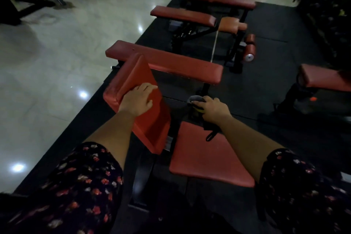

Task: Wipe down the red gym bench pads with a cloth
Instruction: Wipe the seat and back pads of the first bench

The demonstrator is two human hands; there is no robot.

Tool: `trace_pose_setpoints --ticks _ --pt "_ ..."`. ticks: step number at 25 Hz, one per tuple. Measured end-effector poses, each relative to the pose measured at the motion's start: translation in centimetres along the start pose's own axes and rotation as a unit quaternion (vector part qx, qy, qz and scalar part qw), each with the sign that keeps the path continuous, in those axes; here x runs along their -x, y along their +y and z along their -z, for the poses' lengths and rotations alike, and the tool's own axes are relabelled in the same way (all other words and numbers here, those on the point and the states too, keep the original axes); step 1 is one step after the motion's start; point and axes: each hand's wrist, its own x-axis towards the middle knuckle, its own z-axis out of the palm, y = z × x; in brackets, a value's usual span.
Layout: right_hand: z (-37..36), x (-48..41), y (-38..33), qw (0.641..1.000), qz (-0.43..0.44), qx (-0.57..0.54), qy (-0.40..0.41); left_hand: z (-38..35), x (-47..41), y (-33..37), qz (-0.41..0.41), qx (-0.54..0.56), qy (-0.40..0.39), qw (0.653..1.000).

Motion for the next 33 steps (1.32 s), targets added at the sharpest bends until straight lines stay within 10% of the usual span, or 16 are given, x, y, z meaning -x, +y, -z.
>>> trace_pose_setpoints --ticks 18,33 --pt "-14.0 12.2 10.0 0.988 -0.005 -0.117 -0.103 -11.9 10.2 17.5 0.052 0.008 -0.165 0.985" --pt "-18.7 15.4 0.8 0.967 -0.137 -0.183 -0.111 -15.3 11.3 9.2 -0.005 0.039 -0.212 0.976"
